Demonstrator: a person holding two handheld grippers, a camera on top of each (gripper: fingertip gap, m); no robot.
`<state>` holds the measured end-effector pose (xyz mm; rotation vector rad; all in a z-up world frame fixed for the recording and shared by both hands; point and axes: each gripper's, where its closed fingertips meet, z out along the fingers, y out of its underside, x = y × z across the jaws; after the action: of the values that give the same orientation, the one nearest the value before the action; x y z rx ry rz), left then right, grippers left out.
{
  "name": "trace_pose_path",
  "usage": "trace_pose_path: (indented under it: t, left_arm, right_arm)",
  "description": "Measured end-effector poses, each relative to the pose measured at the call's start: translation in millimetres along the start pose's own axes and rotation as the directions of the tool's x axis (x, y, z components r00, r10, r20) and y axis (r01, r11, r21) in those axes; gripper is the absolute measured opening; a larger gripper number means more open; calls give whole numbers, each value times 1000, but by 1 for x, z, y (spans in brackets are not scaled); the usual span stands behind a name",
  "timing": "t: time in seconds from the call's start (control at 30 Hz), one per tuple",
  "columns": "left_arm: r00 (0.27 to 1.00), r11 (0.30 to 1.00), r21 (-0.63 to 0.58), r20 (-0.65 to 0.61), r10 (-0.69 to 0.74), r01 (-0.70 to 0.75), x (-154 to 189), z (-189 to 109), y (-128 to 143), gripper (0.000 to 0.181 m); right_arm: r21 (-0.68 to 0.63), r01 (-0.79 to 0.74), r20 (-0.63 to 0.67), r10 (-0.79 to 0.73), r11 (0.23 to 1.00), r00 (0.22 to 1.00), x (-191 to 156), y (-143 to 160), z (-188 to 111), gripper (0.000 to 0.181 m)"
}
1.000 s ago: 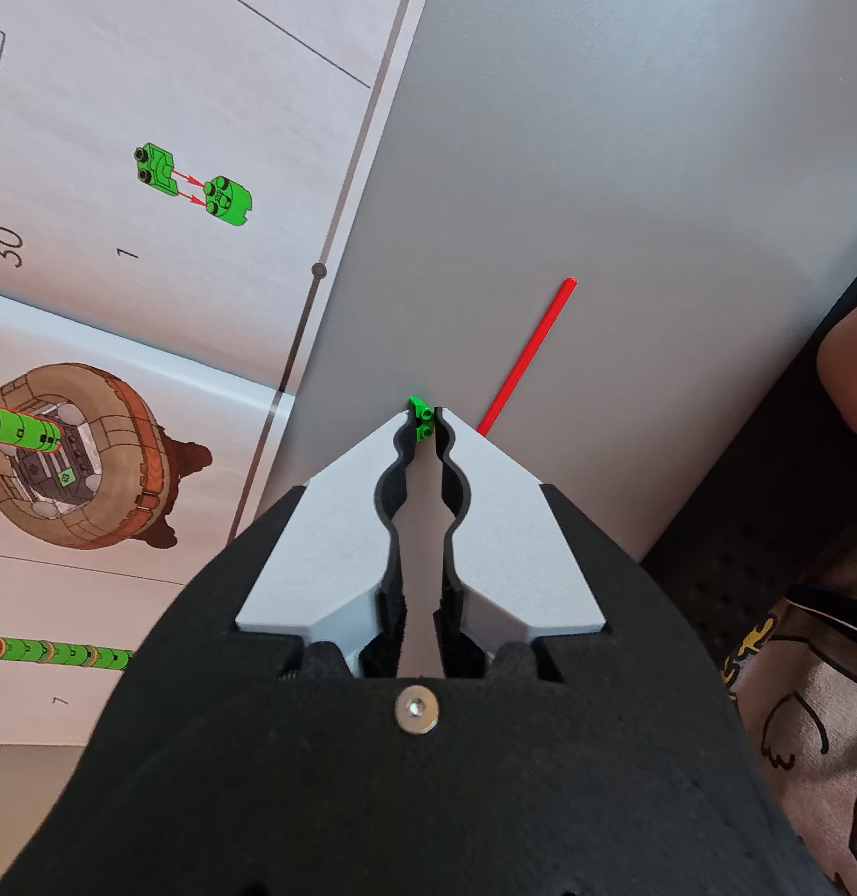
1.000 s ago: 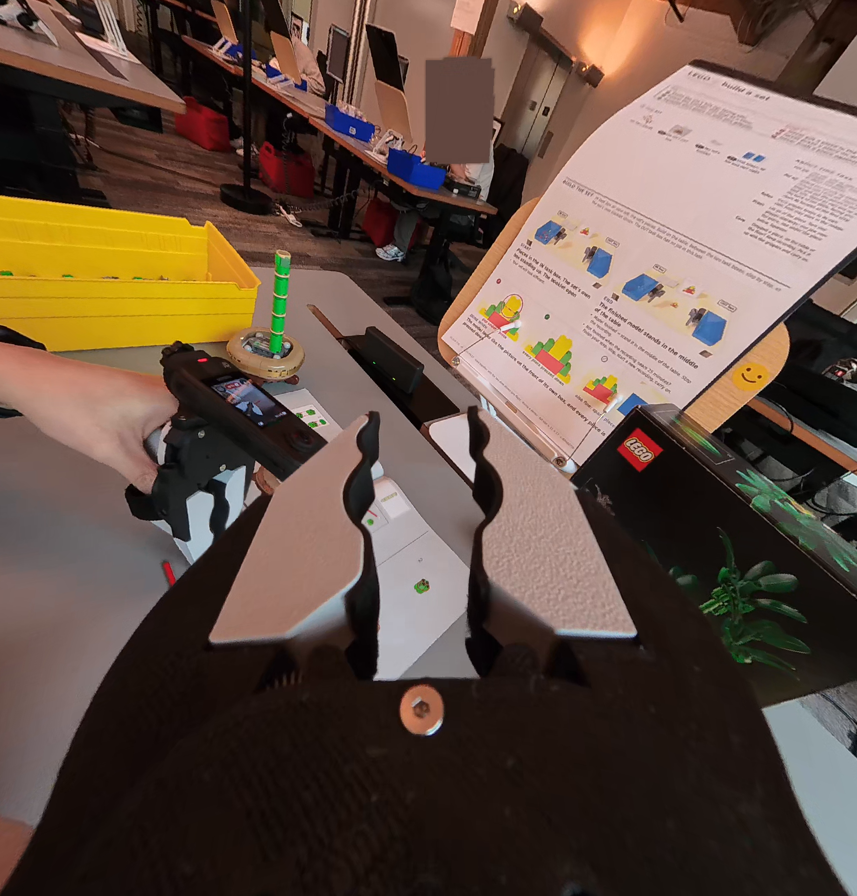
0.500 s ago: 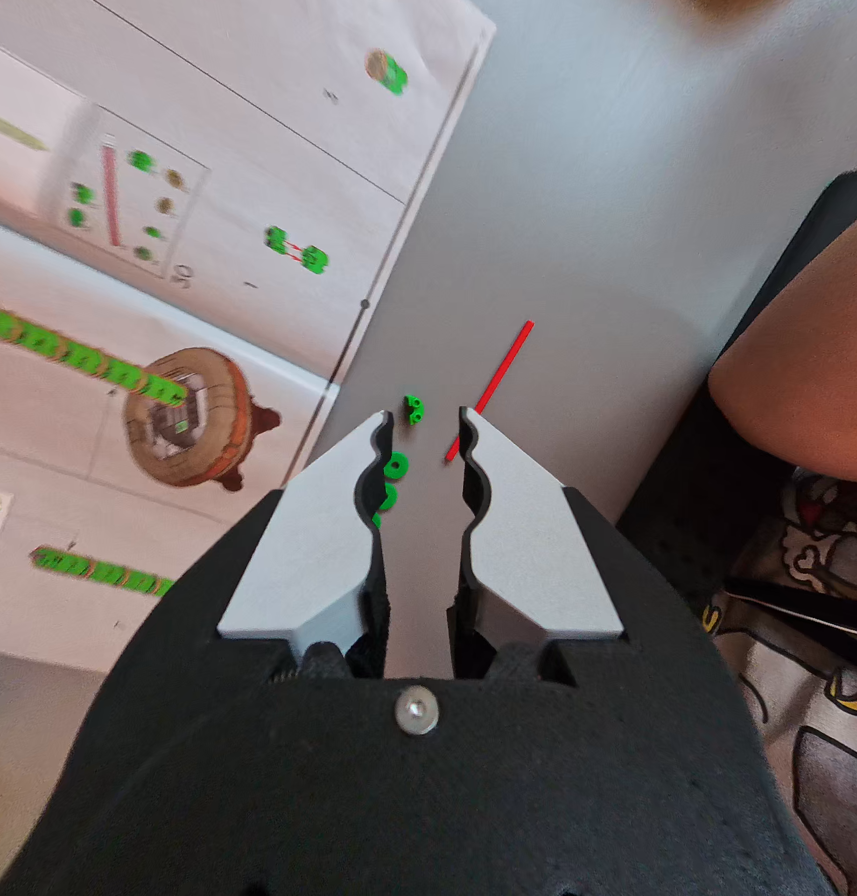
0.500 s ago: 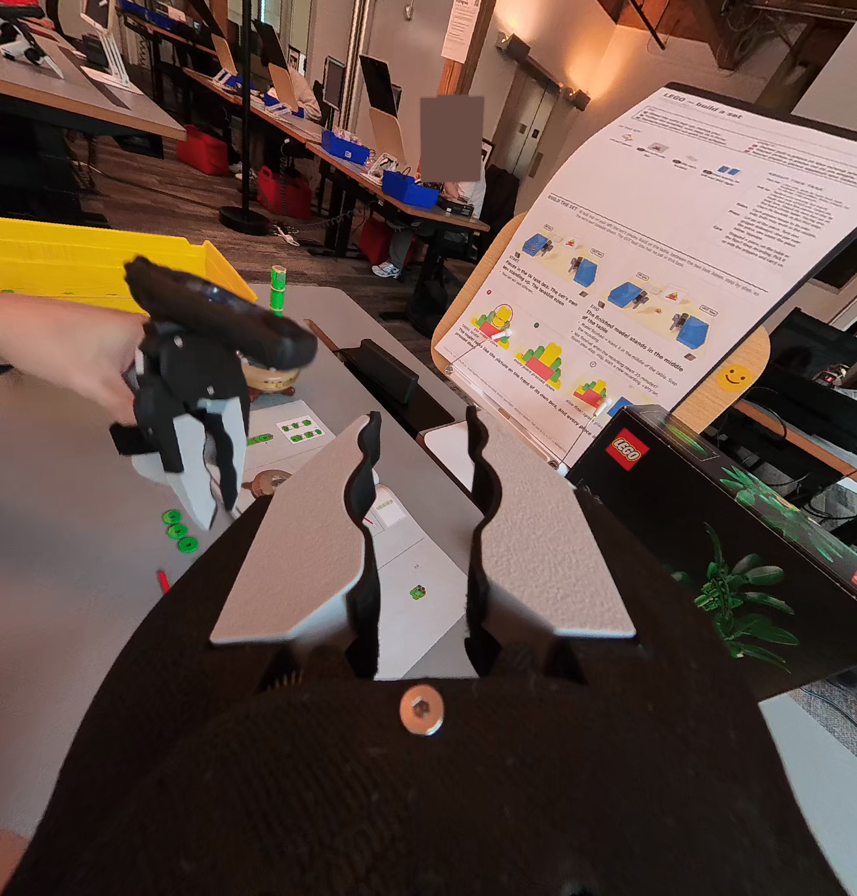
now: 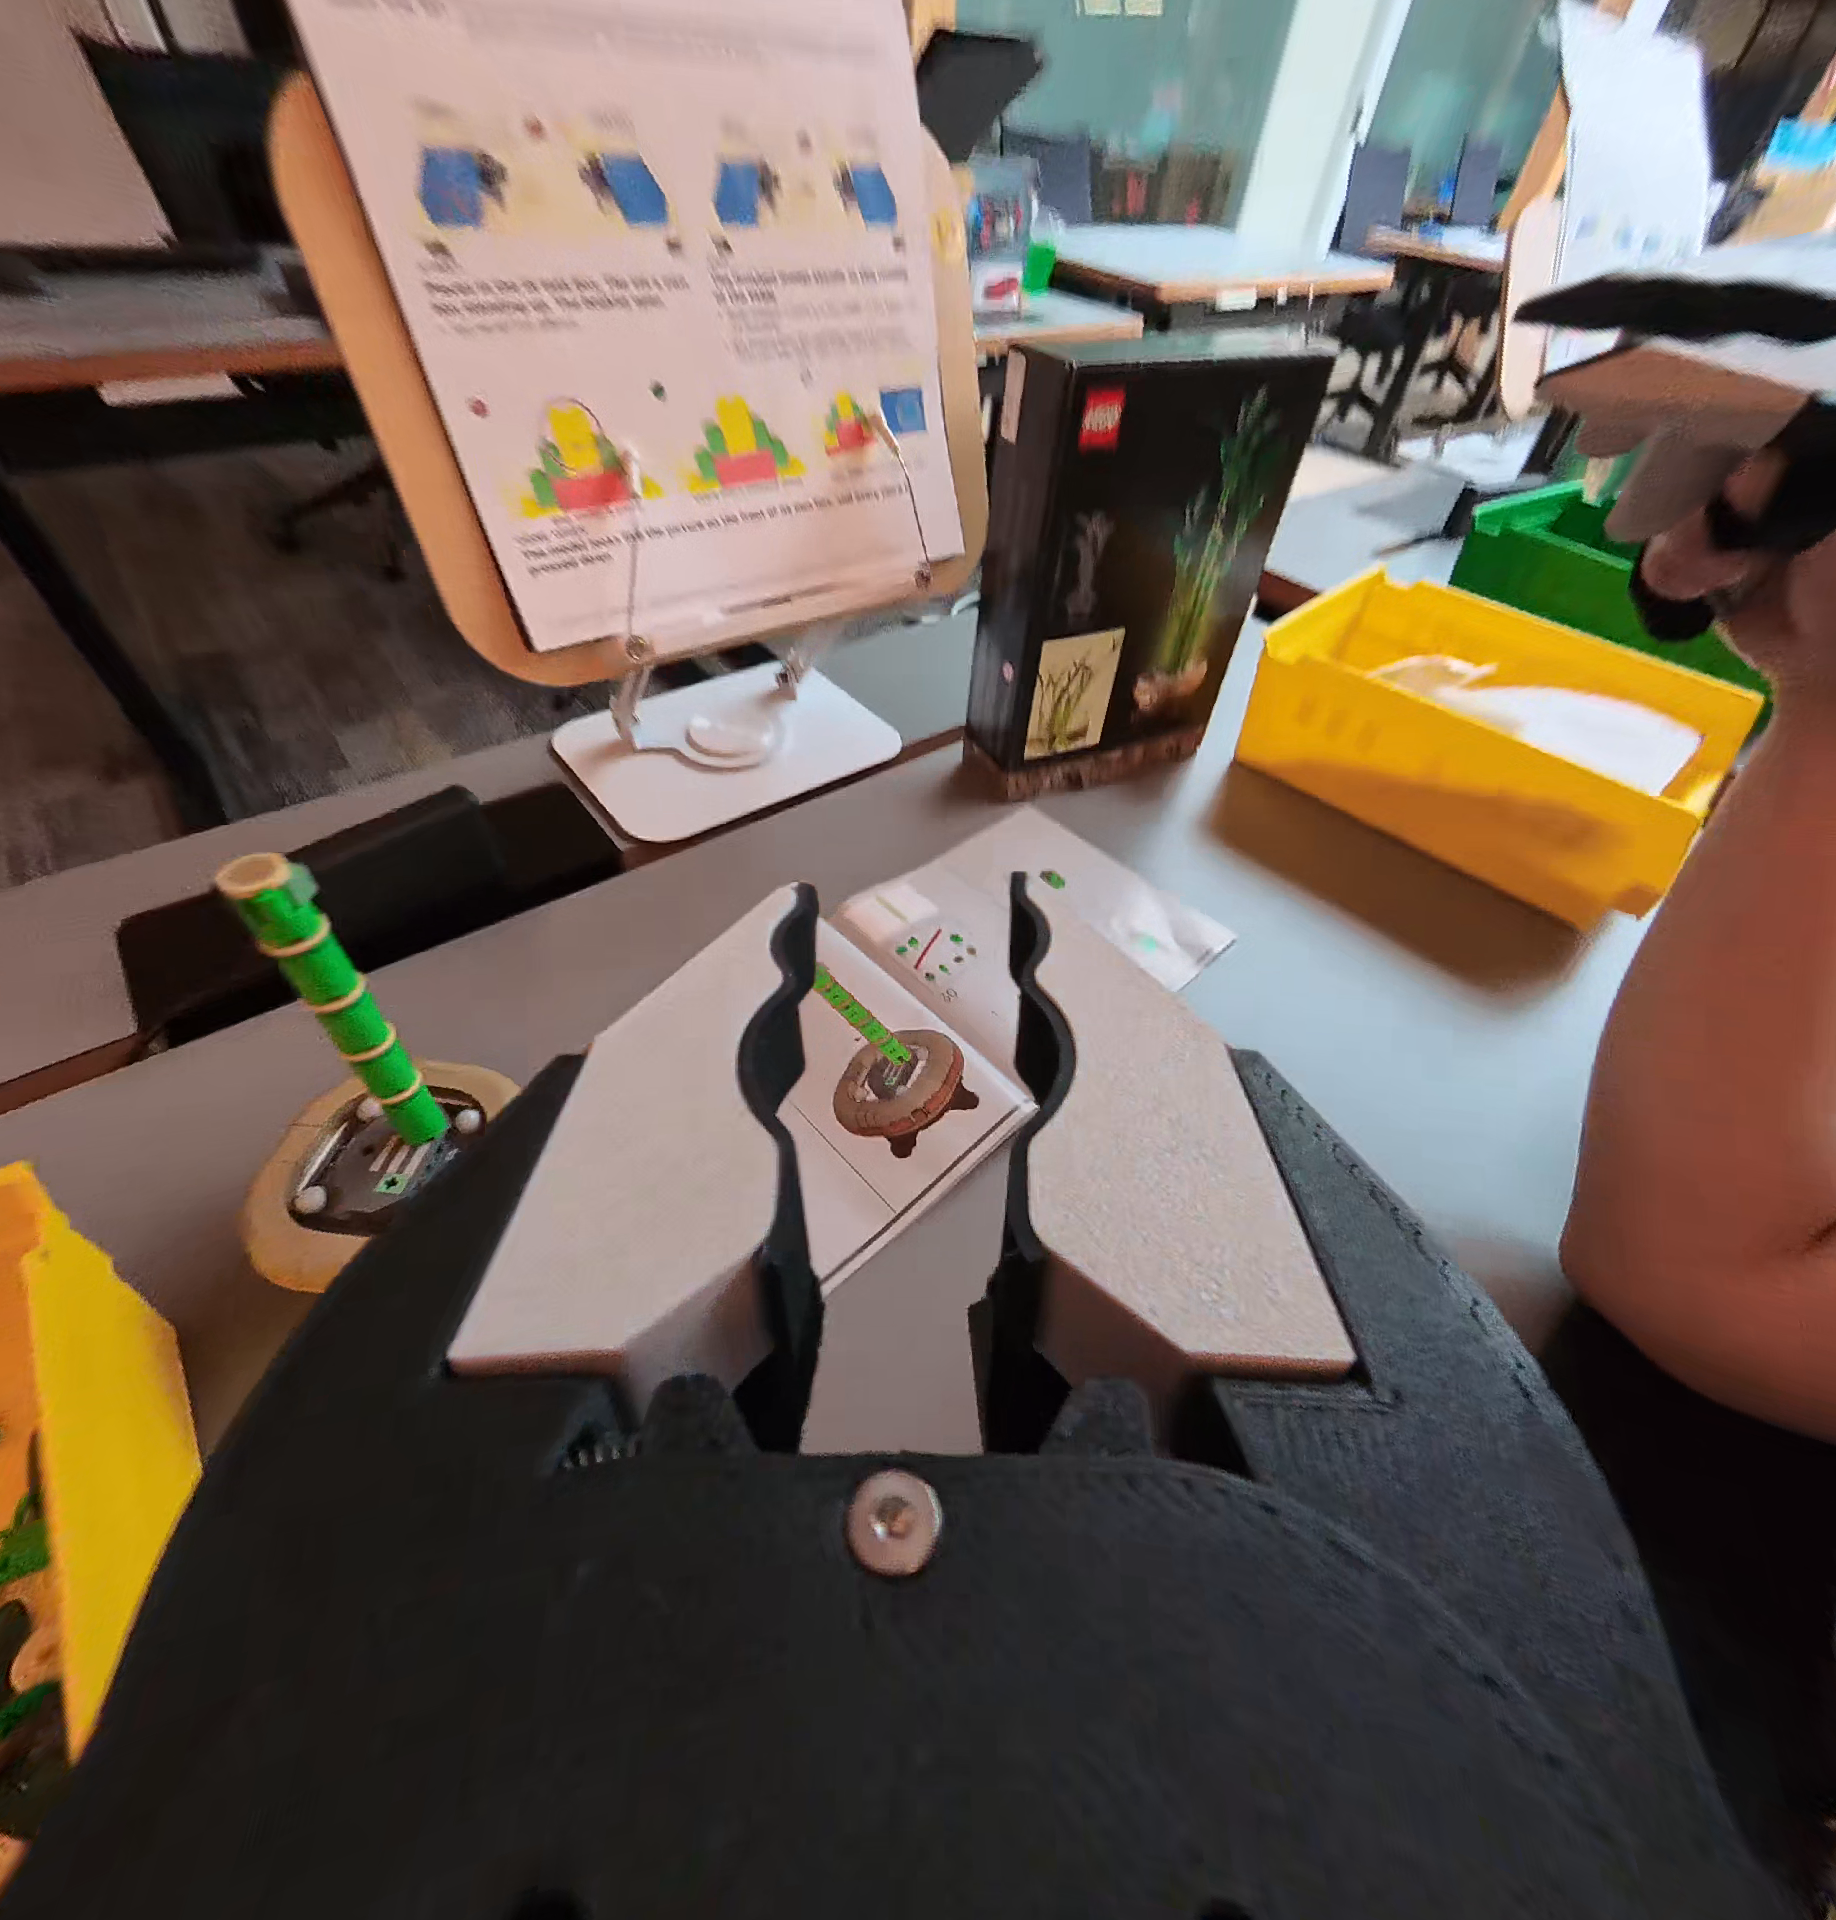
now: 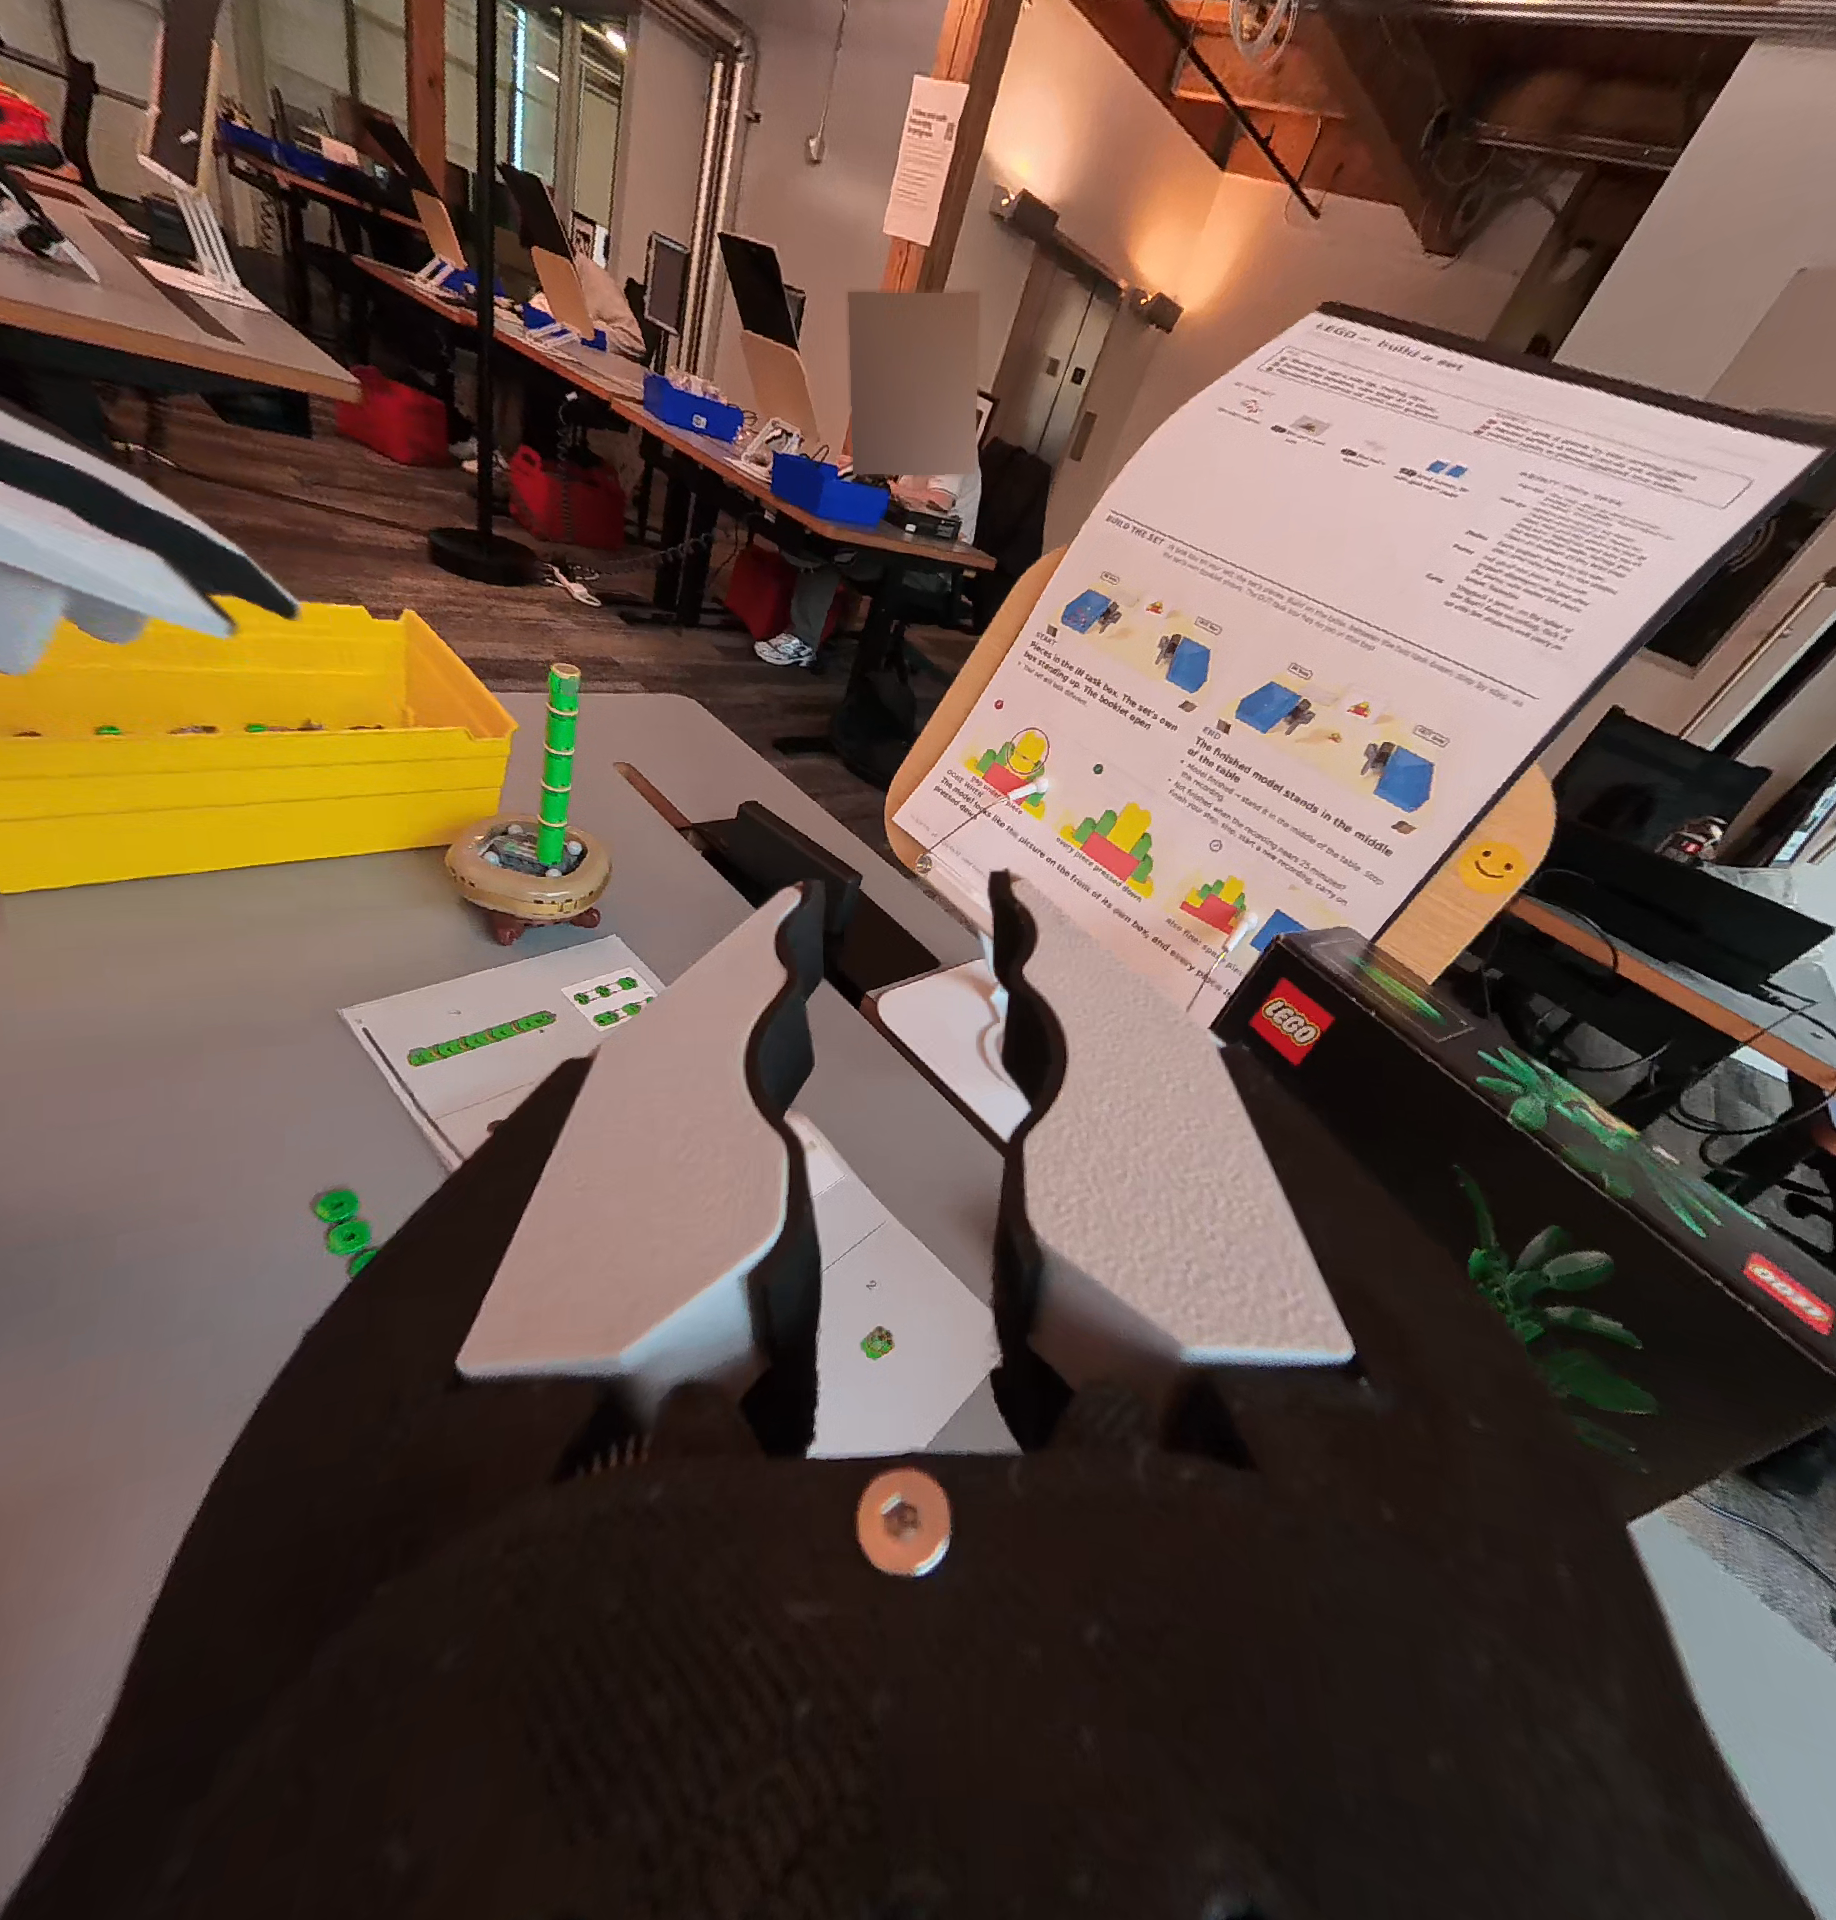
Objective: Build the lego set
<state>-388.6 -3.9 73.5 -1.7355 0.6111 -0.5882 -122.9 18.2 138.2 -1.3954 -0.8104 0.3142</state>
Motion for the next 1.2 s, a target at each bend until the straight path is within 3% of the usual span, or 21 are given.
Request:
trace_pose_path:
  t: [0.07,0.3,0.53,0.73,0.9,1.03,1.2]
  left_arm:
    - [1000,999,38,10,8,-8,-4,-18,3,42]
    - [972,992,110,230,38,-64,-45,-82,17,39]
    - [936,979,174,350,38,-105,-66,-145,20,38]
    - [886,992,58,457,76,-115,-100,-183,44,39]
    - [885,995,-79,456,97,-68,-127,-198,72,39]
    - [904,985,-168,415,105,-38,-149,-195,93,37]
    - [936,935,-355,330,126,-1,-191,-170,135,35]
  right_arm:
    - [13,13,-7,-13,1000,1000,-1,-5,1,32]
    - [50,63,-6,-63,997,998,-13,-24,7,32]
    - [-47,133,9,-133,990,991,-29,-21,22,32]
    - [-74,191,52,-187,979,981,-49,-24,34,32]
    - [-91,233,78,-227,968,971,-62,-27,46,32]
    - [-109,272,92,-262,956,961,-72,-27,55,32]
    - [-113,293,122,-279,950,952,-83,-27,65,32]
